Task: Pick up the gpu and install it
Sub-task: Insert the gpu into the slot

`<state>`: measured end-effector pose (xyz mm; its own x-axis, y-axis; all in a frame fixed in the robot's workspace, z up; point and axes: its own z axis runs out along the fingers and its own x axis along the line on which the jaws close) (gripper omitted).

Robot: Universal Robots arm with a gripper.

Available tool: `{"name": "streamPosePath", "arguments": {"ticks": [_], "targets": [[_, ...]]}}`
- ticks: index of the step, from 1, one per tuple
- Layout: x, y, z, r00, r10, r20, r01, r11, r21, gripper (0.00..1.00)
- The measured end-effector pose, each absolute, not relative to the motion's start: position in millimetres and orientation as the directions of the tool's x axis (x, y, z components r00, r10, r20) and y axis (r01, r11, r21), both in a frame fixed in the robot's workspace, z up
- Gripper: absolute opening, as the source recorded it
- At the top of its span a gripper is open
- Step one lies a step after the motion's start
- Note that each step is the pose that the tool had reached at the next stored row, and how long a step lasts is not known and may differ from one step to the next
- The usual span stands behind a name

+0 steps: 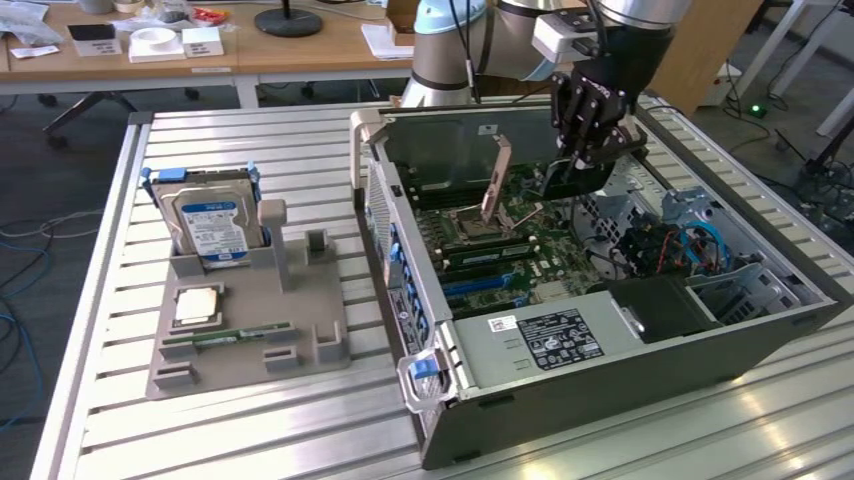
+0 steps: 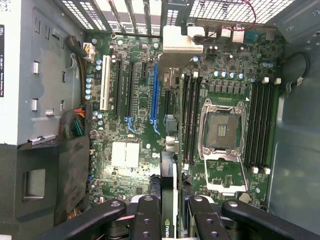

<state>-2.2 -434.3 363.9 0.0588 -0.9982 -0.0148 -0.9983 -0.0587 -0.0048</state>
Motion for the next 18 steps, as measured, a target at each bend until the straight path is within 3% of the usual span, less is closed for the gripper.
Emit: {"name": "streamPosePath", "arguments": {"ticks": [18], "targets": [[-2.2,-434.3,359.0,0.059,-0.998,-0.015,-0.998,-0.059,-0.005,0.26]]}}
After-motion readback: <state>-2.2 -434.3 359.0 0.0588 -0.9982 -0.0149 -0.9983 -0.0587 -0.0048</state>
